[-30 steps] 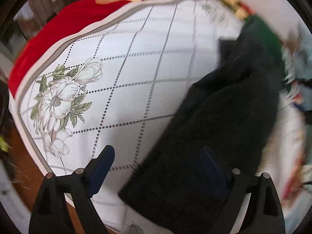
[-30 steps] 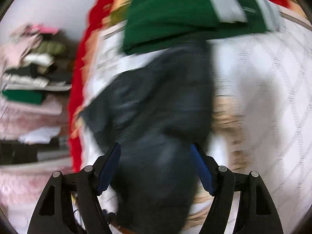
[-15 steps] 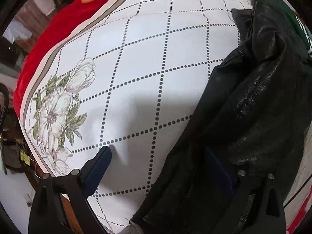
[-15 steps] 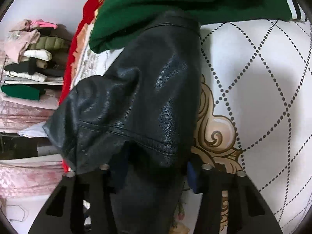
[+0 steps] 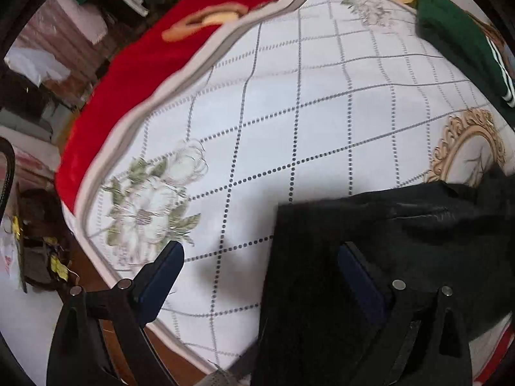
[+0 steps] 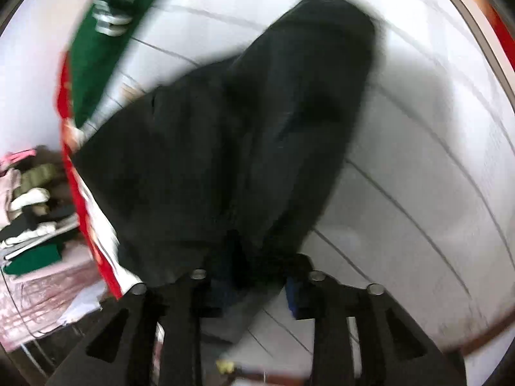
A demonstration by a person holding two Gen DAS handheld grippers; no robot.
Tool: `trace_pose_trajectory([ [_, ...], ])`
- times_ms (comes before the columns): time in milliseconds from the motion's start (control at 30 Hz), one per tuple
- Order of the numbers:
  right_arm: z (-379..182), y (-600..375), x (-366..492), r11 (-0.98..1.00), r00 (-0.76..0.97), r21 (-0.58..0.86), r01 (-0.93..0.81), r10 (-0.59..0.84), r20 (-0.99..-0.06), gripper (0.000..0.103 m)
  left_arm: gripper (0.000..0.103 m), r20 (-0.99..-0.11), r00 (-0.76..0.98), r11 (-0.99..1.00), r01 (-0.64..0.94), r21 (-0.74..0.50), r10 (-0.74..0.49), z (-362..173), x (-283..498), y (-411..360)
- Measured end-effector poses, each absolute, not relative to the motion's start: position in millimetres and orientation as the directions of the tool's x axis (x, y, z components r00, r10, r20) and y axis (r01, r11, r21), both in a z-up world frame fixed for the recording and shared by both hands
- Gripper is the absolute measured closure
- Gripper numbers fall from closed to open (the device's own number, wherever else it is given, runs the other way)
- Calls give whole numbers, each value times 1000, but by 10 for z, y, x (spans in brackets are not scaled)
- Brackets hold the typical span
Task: Fold large clothes
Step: 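Grasp the folded jacket edge with the right tool while the left tool holds it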
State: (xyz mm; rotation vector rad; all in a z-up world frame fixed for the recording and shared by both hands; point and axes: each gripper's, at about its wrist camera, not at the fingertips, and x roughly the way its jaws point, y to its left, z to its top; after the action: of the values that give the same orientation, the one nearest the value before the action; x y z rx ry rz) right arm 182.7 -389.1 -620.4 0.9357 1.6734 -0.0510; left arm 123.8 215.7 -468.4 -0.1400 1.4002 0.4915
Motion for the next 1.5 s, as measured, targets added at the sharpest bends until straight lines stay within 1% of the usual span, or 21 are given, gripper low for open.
trace_pose_trajectory([
  [33, -6241, -3987, 1684, 673, -57, 407, 617, 555, -830, 55, 4, -965, 93, 897, -398, 191, 247, -4645, 1238, 2114],
  [100, -6147, -4167, 1519, 728, -96, 345, 593, 489, -867, 53, 4, -969, 108, 916, -364, 169, 222, -4588, 1297, 1944],
  [167, -5883, -4289, 1496, 795, -49, 313, 519, 393, -918, 53, 4, -975, 120, 933, -333, 138, 187, -4592, 1433, 1586],
  [233, -5574, -4313, 1585, 834, 23, 330, 442, 357, -934, 52, 4, -980, 137, 950, -298, 99, 145, -4640, 1527, 1326],
  [300, -5417, -4179, 1761, 838, 63, 403, 368, 410, -910, 52, 4, -983, 153, 962, -268, 58, 102, -4701, 1654, 1057],
  [400, -5402, -3854, 2103, 845, 32, 479, 237, 486, -873, 53, 4, -980, 174, 963, -264, 46, 95, -4832, 1878, 720],
  [433, -5469, -3659, 2276, 846, -3, 499, 188, 509, -861, 57, 4, -980, 173, 963, -267, 50, 98, -4868, 1930, 652],
  [467, -5532, -3536, 2366, 845, -26, 512, 156, 521, -853, 65, 4, -979, 168, 958, -278, 66, 116, -4964, 1995, 640],
  [500, -5624, -3394, 2516, 847, -45, 518, 123, 526, -849, 75, 4, -979, 159, 954, -289, 80, 130, -5033, 2025, 648],
  [533, -5720, -3292, 2658, 853, -47, 513, 95, 519, -854, 76, 4, -981, 142, 950, -301, 87, 135, -5092, 2038, 665],
  [600, -5920, -3161, 2876, 898, -30, 434, 72, 437, -899, 78, 4, -983, 116, 939, -328, 100, 145, -5201, 2021, 757],
  [667, -6152, -3004, 3156, 925, -14, 367, 99, 370, -929, 79, 4, -983, 103, 934, -340, 110, 153, -5262, 1959, 858],
  [767, -6390, -3090, 3231, 911, -59, 371, 181, 386, -920, 81, 4, -984, 65, 921, -368, 131, 166, -5269, 1804, 1053],
  [900, -6046, -3153, 3198, 904, -70, 401, 150, 414, -907, 79, 4, -984, 63, 899, -419, 123, 164, -5084, 1591, 1289],
  [1000, -5708, -3046, 3102, 885, -74, 463, 60, 466, -882, 78, 4, -981, 80, 890, -439, 125, 178, -4939, 1472, 1397],
  [1100, -5666, -2715, 2965, 853, -173, 522, -21, 511, -842, 78, 4, -977, 92, 871, -476, 124, 190, -4823, 1352, 1547],
  [1167, -5876, -2406, 2914, 851, -227, 522, -53, 499, -837, 78, 5, -976, 105, 848, -518, 109, 190, -4771, 1257, 1715],
  [1233, -6283, -2161, 2931, 897, -241, 436, -71, 408, -880, 79, 5, -977, 111, 820, -566, 87, 181, -4726, 1169, 1881],
  [1300, -6527, -2091, 2968, 906, -242, 422, -39, 401, -883, 80, 5, -983, 102, 791, -609, 57, 150, -4775, 1140, 2072],
  [1400, -6440, -2121, 3014, 906, -252, 424, -9, 408, -877, 80, 5, -987, 145, 741, -670, -44, 72, -4813, 1096, 2249],
  [1500, -6376, -2281, 3004, 870, -260, 492, 28, 481, -837, 79, 5, -981, 193, 726, -674, -140, -9, -4927, 1217, 2281],
])
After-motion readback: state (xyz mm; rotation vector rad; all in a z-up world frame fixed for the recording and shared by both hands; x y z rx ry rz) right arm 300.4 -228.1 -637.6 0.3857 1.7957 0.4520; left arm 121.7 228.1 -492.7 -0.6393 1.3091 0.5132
